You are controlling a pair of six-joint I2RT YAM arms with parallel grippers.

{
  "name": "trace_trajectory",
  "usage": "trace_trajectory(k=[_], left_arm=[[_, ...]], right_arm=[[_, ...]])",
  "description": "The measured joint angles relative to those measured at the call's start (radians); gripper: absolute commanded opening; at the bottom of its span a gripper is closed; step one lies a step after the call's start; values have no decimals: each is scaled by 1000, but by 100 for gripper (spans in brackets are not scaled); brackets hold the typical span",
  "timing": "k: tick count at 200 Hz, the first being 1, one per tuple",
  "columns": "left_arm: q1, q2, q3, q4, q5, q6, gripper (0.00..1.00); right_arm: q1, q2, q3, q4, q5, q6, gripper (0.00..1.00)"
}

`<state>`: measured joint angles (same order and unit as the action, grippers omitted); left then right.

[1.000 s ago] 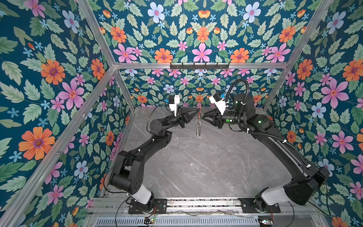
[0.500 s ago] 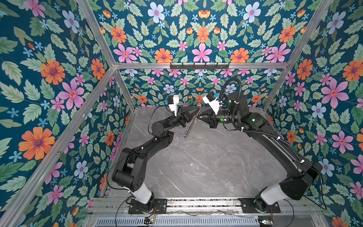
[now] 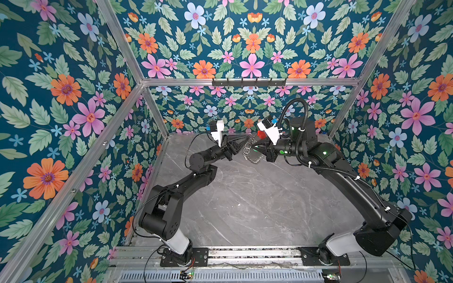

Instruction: Put the keys on the keyring

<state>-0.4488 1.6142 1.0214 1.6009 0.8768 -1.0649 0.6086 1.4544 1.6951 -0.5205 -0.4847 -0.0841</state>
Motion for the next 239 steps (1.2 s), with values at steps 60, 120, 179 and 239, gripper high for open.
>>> trace_trajectory(k=[60,120,179,239], left_arm=[[-2,-1,-1,0,16,3,0],[-5,-2,-3,-1,13,3,0],[-10,10,8,-1,12,3,0],[-12,10,8,-2,12,8,0]], right_arm=[[-4,11,81,-61,43,-39,0],[-6,69,134,-98,34,-38,0],[0,78,148,-114,13,-32,0],[1,47,112,-114,26,-32,0]])
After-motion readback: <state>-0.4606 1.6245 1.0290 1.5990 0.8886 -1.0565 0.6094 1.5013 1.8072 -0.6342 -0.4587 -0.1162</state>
